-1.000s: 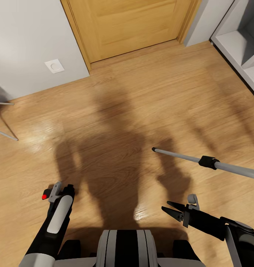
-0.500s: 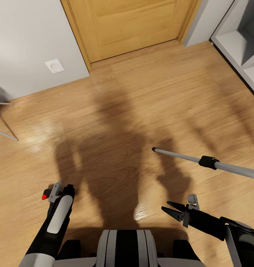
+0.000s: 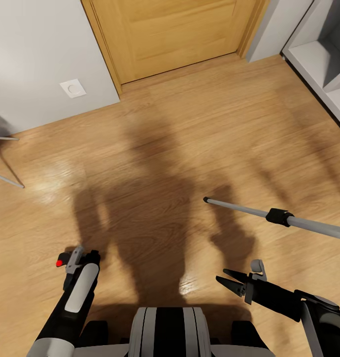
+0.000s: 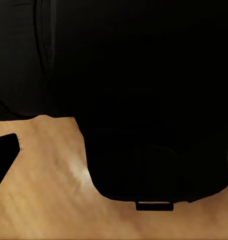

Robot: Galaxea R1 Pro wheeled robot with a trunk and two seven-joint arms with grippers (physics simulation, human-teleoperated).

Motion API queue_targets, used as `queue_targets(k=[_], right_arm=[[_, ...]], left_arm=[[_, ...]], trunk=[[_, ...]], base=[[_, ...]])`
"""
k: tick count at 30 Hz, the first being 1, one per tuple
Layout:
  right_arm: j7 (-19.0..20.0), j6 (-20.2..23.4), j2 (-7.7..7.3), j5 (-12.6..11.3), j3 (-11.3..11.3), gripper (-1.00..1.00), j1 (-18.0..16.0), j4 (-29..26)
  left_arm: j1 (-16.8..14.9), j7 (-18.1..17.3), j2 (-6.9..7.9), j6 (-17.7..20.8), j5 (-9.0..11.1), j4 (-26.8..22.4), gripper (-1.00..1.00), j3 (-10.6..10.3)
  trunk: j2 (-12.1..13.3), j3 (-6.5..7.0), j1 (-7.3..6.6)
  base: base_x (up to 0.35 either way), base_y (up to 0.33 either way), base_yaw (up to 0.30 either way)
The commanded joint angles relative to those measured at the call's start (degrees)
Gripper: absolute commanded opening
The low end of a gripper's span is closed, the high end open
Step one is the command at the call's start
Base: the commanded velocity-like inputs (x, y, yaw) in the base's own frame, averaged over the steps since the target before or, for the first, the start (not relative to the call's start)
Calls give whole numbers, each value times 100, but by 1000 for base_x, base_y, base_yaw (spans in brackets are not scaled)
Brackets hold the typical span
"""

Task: Attach the digital camera to the camera tripod in the bedroom.

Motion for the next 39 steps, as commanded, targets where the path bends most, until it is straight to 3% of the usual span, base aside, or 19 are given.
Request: queue_targets(k=[1, 12, 13, 30, 37, 38, 39], right_arm=[[8, 41, -1, -20, -2, 100, -2, 0], [15, 41, 1, -21, 0, 100, -2, -4], [16, 41, 3, -21, -1, 100, -2, -6], [21, 41, 6, -21, -1, 100, -2, -7], [25, 41, 2, -21, -1, 100, -2, -8], [17, 41, 2, -21, -1, 100, -2, -5], [17, 41, 1, -21, -1, 100, -2, -6]], left_arm=[[-14, -2, -2, -66, 61, 39, 100, 5], [-172, -3, 0, -301, 63, 475, 100, 5], [-191, -4, 0, -307, 63, 528, -100, 5], [-298, -18, -8, -319, 78, 630, -100, 1], [-299, -311, -13, -308, 80, 589, -100, -8], [-299, 892, -94, -288, -1018, -1371, -100, -1347], [-299, 1012, -94, -291, -1057, -1409, -100, -1449]], trunk=[[-1, -3, -1], [-1, -3, -1], [-1, -3, -1], [-1, -3, -1], [-1, -3, -1], [-1, -3, -1], [-1, -3, -1]], base=[[0, 0, 0], [0, 0, 0], [0, 0, 0], [0, 0, 0], [0, 0, 0], [0, 0, 0], [0, 0, 0]])
